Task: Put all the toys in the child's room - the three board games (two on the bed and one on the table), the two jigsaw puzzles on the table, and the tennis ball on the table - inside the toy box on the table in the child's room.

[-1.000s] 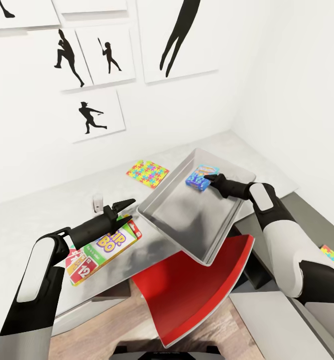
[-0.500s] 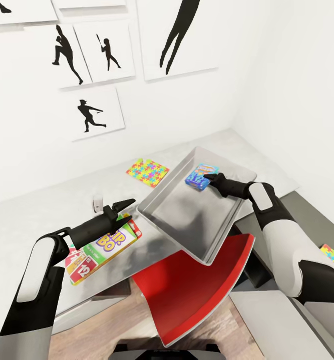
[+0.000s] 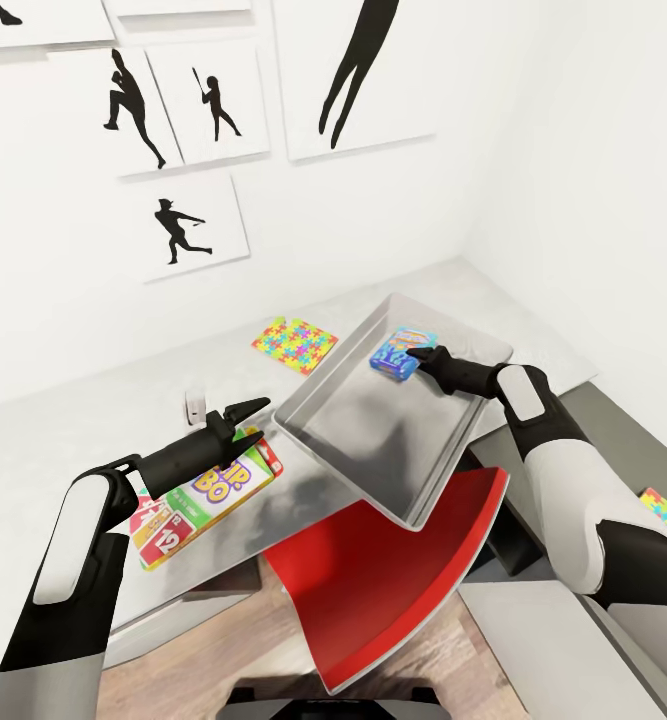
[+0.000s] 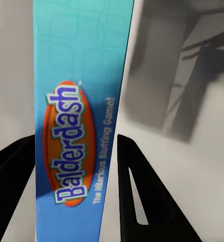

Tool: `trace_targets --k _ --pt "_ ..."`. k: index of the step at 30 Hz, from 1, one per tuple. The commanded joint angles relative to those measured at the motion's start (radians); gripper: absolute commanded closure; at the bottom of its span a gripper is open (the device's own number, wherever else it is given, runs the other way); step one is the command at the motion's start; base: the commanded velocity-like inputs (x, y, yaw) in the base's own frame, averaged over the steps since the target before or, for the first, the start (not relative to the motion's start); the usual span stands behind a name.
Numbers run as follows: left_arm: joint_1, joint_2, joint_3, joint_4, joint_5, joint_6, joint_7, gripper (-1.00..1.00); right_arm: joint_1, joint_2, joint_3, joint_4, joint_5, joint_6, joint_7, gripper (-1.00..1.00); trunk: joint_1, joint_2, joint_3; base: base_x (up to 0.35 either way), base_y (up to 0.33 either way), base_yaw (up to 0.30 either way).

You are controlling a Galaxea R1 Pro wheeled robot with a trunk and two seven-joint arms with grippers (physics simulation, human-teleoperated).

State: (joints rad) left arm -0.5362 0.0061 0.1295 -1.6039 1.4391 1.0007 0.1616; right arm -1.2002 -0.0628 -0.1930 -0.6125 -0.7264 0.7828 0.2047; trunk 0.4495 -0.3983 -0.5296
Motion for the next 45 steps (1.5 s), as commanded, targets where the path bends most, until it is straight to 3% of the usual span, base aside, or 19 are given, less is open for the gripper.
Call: trace_targets --k 1,14,15,45 --pt "-0.001 0.000 0.001 -0.001 0.011 0.004 0.010 -1.00 -0.001 0.001 -0.005 0.000 0.004 0.006 0.008 1.00 0.001 -0.002 -0.001 0.000 0.000 0.000" --pt "-0.001 0.000 0.001 -0.001 0.011 0.004 0.010 -1.00 -0.001 -0.001 -0.005 0.001 0.003 0.012 0.007 1.00 0.001 -0.002 -0.001 0.000 0.000 0.000" --pt "-0.001 0.000 0.001 -0.001 0.011 0.004 0.010 -1.00 -0.001 0.000 -0.005 0.002 0.003 0.013 0.006 -1.00 0.001 -0.002 -0.001 0.000 0.000 0.000" --pt "-0.001 0.002 0.002 -0.002 0.011 0.004 0.010 -1.00 -0.001 0.002 -0.005 0.002 0.004 0.016 0.004 -1.00 0.001 -0.002 -0.001 0.000 0.000 0.000"
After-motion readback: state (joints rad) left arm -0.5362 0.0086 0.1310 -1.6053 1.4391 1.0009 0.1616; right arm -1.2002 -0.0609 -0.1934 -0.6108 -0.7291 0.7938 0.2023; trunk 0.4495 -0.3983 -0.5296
